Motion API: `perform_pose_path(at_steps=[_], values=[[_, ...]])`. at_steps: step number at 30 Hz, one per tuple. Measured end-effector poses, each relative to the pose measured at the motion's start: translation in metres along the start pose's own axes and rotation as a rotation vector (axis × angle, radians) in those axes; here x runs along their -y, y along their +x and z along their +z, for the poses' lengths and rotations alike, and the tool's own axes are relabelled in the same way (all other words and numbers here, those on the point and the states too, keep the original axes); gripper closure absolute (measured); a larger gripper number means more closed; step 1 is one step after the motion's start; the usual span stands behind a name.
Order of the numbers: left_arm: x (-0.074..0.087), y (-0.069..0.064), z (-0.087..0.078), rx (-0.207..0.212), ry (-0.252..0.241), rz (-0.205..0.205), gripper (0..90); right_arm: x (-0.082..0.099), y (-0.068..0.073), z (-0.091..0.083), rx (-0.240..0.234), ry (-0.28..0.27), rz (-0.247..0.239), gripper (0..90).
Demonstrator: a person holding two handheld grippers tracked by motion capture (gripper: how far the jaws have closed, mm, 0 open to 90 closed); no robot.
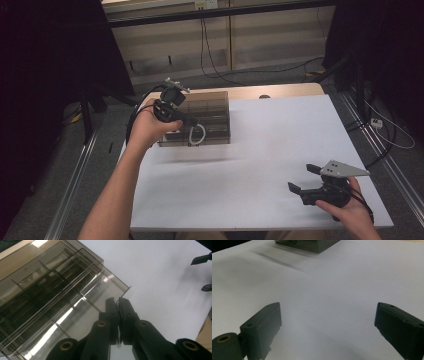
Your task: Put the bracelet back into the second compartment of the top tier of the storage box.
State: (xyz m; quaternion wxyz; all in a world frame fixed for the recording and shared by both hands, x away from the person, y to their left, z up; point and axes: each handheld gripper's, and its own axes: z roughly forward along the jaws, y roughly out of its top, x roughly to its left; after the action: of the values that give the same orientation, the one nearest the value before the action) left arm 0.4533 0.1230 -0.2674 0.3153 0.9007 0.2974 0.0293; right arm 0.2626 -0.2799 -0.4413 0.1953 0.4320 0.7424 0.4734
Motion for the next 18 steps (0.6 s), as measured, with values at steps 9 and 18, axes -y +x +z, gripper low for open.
perform_pose_path(at_steps=[9, 18], values=[[-0.0013, 0.0038, 0.0013, -0.010, -0.016, 0.003, 87.5, 0.0000, -0.0002, 0.0007, -0.005, 0.005, -0.001, 6.8], [-0.0021, 0.0077, 0.0038, -0.025, -0.026, 0.002, 87.4, 0.0002, -0.0001, 0.0010, -0.009, 0.006, -0.004, 6.7]])
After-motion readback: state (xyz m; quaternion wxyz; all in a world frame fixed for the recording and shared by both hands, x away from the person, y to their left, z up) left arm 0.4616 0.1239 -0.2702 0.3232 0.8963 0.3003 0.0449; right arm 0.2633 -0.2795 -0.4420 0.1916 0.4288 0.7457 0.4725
